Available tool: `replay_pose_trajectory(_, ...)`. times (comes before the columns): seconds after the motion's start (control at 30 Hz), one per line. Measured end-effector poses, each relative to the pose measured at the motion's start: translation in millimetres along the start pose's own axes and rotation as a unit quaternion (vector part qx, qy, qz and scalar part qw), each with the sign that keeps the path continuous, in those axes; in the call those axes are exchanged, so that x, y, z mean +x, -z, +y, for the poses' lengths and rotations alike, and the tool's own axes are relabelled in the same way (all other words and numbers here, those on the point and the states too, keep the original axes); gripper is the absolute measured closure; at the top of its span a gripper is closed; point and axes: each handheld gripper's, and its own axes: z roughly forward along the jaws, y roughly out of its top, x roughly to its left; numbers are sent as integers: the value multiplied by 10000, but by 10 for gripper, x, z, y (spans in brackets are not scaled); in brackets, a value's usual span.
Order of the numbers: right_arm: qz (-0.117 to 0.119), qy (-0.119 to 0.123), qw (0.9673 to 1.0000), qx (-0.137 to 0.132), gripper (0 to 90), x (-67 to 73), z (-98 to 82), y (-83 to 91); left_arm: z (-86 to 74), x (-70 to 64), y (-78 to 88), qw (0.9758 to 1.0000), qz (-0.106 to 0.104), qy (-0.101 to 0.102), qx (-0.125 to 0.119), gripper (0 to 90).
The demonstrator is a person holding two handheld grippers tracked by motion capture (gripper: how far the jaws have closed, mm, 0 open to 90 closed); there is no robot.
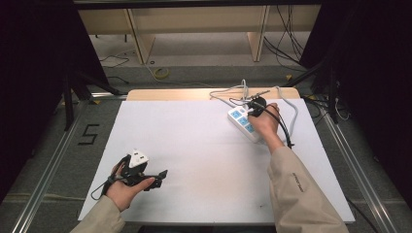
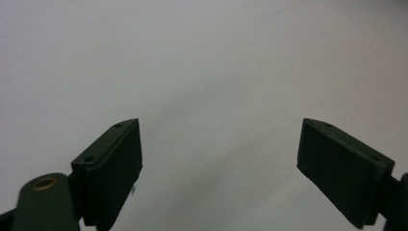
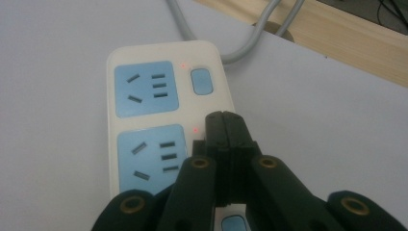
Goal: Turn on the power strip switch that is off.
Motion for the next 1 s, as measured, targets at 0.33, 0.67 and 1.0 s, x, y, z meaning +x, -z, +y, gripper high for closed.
replay_pose_trajectory(0.33,-26,-12,10000,-34,900,11,-2,13,0,-1,1,10000,5,-6,2,156)
replay_pose_trajectory(0.67,5,-77,9999,-132,878,7,-30,36,2,-5,2,10000,19,-18,1,155)
replay_pose_trajectory(1.0,86,-125,9996,-228,818,7,-60,100,4,-11,-5,10000,21,-15,8,155)
